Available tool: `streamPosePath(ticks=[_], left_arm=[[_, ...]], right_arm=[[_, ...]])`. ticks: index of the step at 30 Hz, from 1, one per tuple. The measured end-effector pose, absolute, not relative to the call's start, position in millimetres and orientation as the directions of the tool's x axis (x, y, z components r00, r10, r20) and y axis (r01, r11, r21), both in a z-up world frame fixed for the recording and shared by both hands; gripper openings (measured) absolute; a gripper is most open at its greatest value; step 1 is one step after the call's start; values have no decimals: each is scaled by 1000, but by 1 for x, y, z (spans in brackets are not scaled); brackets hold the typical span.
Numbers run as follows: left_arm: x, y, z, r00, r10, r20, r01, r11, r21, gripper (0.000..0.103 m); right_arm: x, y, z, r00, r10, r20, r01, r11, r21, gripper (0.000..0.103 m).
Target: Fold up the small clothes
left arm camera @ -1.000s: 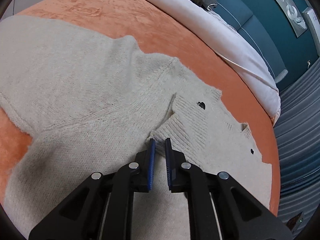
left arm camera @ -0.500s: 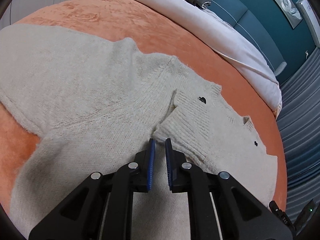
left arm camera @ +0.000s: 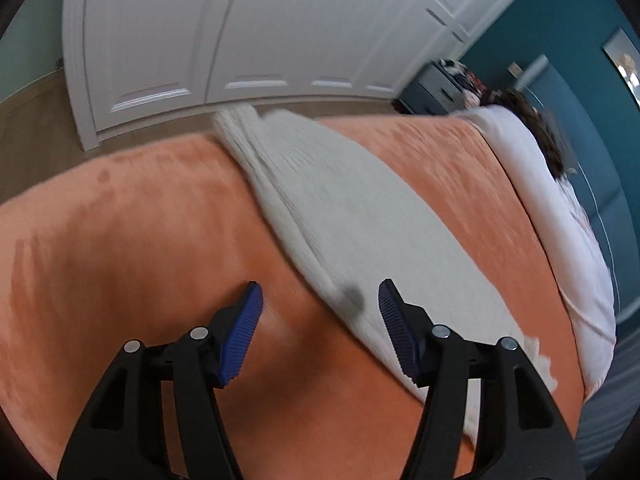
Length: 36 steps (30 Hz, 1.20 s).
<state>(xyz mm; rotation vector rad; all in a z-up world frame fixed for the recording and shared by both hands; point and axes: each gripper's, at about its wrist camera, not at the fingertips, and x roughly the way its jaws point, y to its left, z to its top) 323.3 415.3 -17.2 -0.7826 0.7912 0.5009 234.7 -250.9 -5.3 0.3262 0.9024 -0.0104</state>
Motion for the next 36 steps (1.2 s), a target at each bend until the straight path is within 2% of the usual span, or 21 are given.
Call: streamPosePath(ticks=[4, 5, 6, 7, 8, 13, 19, 22, 24, 25, 29, 34, 36], left_arm=[[337, 462, -21, 643, 106, -759, -685, 522, -508, 58], [342, 465, -20, 639, 113, -761, -693, 514, -506, 54], [348, 465, -18, 634, 116, -765, -696, 516, -499, 47], [356, 463, -16, 636, 92, -766, -682, 533, -502, 24], [362, 459, -14, 633, 69, -771, -670, 549, -500, 11], [373, 397, 52, 743, 20, -669, -486, 704, -519, 11], [372, 210, 150, 799, -314, -513, -15, 843, -538, 12], [358, 104, 152, 730, -453, -511, 171, 846, -506, 17], [348, 43, 127, 655, -505, -562, 226, 840, -492, 31], [342, 18, 107, 613, -525, -591, 237, 835, -496, 43], [312, -21, 35, 528, -503, -684, 163, 851, -499, 47], [283, 39, -5, 544, -445, -711, -52, 828, -558, 54], [281, 80, -7, 582, -405, -705, -131, 810, -572, 58]], right_arm=[[226, -249, -9, 624, 141, -768, 128, 952, 278, 42], [226, -246, -10, 624, 140, -769, 121, 955, 271, 46], [227, -245, -10, 624, 137, -770, 115, 958, 264, 49], [228, -242, -11, 624, 133, -770, 110, 961, 255, 50], [226, -241, -12, 624, 130, -770, 107, 962, 250, 51], [225, -245, -17, 632, 168, -756, 97, 951, 292, 54], [224, -251, -17, 642, 195, -741, 94, 940, 329, 54], [223, -254, -16, 645, 207, -736, 92, 934, 344, 54], [222, -255, -16, 647, 215, -732, 91, 931, 354, 54], [222, -256, -15, 648, 219, -730, 91, 929, 359, 54], [221, -261, -15, 652, 240, -719, 88, 918, 387, 55], [225, -267, -5, 640, 253, -726, 110, 904, 413, 57], [231, -268, 12, 670, 217, -710, 123, 910, 395, 62]])
